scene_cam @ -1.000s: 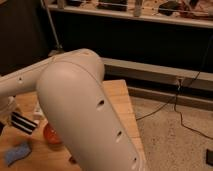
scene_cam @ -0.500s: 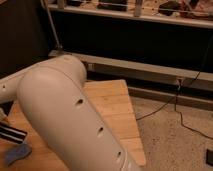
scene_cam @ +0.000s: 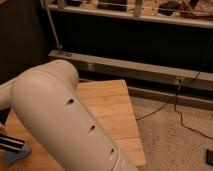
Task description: Place the eraser on the white sponge
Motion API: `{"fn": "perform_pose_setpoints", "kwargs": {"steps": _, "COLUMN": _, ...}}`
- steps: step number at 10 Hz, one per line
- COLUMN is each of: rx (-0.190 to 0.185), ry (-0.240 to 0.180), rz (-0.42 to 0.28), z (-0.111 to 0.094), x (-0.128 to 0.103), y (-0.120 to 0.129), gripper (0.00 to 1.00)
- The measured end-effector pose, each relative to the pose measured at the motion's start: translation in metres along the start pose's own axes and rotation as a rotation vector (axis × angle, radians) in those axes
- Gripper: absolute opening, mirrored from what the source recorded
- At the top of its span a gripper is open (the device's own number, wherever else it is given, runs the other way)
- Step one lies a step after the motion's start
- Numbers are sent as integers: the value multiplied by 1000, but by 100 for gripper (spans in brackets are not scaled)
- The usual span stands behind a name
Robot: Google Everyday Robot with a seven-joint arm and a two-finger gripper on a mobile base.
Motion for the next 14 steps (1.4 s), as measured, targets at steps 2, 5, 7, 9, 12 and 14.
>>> {"fn": "perform_pose_setpoints", "kwargs": {"steps": 2, "rx": 1, "ry": -2, "rz": -6, "z": 13, "x": 2, "y": 3, "gripper": 15}}
{"fn": "perform_pose_setpoints", "kwargs": {"steps": 5, "rx": -6, "ry": 17, "rz": -8, "z": 37, "x": 11, "y": 8, "gripper": 15}}
{"fn": "perform_pose_setpoints", "kwargs": {"steps": 7, "rx": -26, "ry": 57, "rz": 2, "z": 48, "x": 19, "y": 11, "gripper": 15}}
{"fn": "perform_pose_setpoints", "kwargs": {"steps": 9, "rx": -38, "ry": 120, "rz": 0, "z": 50, "x": 27, "y": 12, "gripper": 15}}
{"fn": "perform_pose_setpoints", "kwargs": {"steps": 12, "rx": -46, "ry": 149, "rz": 9, "z": 47, "x": 23, "y": 4, "gripper": 15}}
{"fn": "perform_pose_setpoints", "kwargs": {"steps": 14, "rx": -52, "ry": 157, "rz": 10, "z": 50, "x": 19, "y": 3, "gripper": 15}}
